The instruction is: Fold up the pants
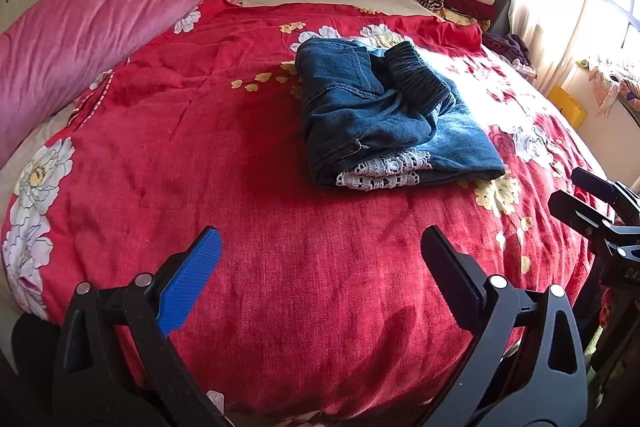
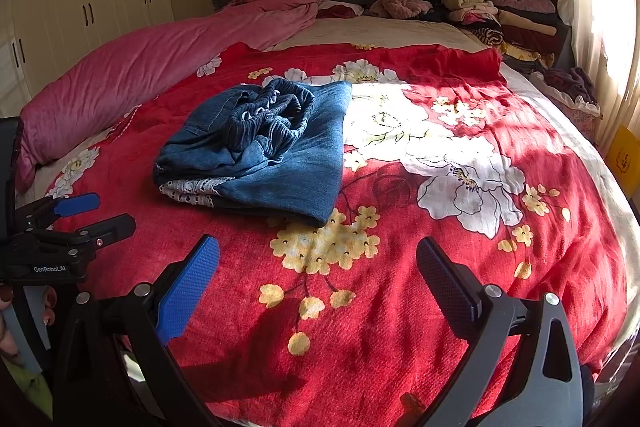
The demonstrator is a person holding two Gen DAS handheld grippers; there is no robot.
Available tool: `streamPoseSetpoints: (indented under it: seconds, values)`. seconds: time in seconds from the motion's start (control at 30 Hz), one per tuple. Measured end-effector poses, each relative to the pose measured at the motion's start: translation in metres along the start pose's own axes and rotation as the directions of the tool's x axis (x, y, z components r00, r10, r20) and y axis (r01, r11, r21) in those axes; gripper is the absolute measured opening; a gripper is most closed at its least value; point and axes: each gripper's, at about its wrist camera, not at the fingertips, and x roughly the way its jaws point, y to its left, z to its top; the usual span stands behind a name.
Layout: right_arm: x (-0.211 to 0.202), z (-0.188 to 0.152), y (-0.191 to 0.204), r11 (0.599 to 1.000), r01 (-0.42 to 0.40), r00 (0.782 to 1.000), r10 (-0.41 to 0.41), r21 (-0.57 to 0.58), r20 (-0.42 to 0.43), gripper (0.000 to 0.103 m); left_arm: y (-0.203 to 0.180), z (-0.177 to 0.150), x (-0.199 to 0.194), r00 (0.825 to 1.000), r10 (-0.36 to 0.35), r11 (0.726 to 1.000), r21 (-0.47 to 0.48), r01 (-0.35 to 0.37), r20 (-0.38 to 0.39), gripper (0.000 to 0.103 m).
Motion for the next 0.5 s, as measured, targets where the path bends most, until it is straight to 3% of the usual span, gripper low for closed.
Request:
streamPoseSetpoints:
  seconds: [0.5]
  values:
    - [0.0013,-0.0004,0.002,1.0,0.002,1.0,-0.002,-0.003,-0.005,0.099,0.0008,0.0002,-0.0001,1.0,-0.003,1.0,-0.004,0.003,-0.009,0.094]
